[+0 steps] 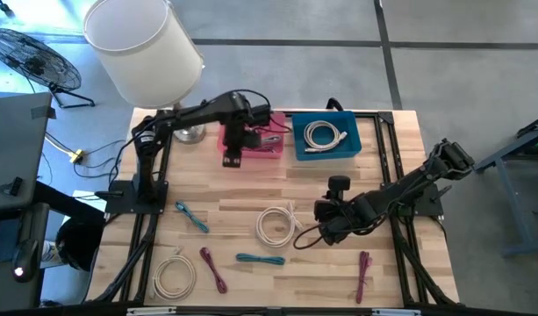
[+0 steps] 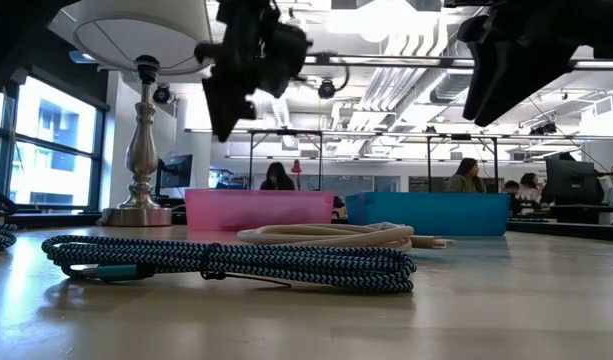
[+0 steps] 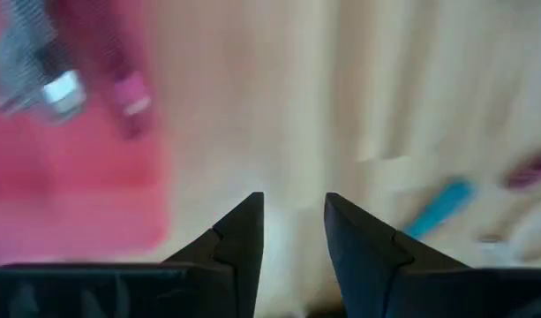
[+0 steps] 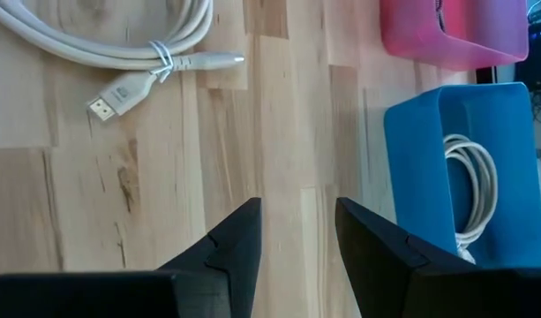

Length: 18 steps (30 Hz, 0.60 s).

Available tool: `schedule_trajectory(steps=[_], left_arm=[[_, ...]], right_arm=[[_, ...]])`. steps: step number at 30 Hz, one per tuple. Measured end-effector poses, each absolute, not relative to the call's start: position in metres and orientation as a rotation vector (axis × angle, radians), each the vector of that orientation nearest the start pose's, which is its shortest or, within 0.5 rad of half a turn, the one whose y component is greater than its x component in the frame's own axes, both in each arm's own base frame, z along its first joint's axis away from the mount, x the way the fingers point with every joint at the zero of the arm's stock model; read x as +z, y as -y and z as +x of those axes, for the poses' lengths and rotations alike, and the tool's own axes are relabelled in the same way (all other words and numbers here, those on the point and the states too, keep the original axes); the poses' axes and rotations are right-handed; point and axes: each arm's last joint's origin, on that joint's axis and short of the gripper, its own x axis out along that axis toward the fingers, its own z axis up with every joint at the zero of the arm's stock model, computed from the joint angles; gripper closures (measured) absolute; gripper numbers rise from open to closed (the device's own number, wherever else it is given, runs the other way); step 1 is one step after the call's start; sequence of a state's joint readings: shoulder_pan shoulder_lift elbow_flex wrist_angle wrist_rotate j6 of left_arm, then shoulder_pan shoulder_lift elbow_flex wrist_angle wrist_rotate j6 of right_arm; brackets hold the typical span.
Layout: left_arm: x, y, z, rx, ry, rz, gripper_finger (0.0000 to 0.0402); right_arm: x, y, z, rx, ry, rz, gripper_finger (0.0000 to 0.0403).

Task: Pick & Place USB Port
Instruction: Put the top brown HDMI cable into the blue bin

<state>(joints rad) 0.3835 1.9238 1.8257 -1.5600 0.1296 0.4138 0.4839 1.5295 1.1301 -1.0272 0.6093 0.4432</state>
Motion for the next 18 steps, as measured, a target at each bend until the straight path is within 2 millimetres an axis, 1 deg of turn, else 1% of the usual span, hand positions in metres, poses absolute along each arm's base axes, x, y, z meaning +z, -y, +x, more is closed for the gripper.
schedule_trajectory(steps=[4, 9, 13, 18], left_arm=[[0.3, -0.091, 0.34, -0.294, -1.508, -0.102, 0.0282], [0.298, -0.036, 0.349, -0.368, -1.546, 0.015, 0.0282], [0.296, 0.012, 0.35, -0.409, -1.577, 0.115, 0.0282], [0.295, 0.077, 0.341, -0.403, -1.605, 0.253, 0.0282]], right_arm=[[0.236, -0.113, 0.248, -0.34, -1.152, -0.339, 0.0265], [0.235, -0.114, 0.247, -0.299, -1.183, -0.309, 0.0265], [0.235, -0.115, 0.247, -0.265, -1.211, -0.279, 0.0265], [0.233, -0.115, 0.242, -0.209, -1.303, -0.233, 0.0265]])
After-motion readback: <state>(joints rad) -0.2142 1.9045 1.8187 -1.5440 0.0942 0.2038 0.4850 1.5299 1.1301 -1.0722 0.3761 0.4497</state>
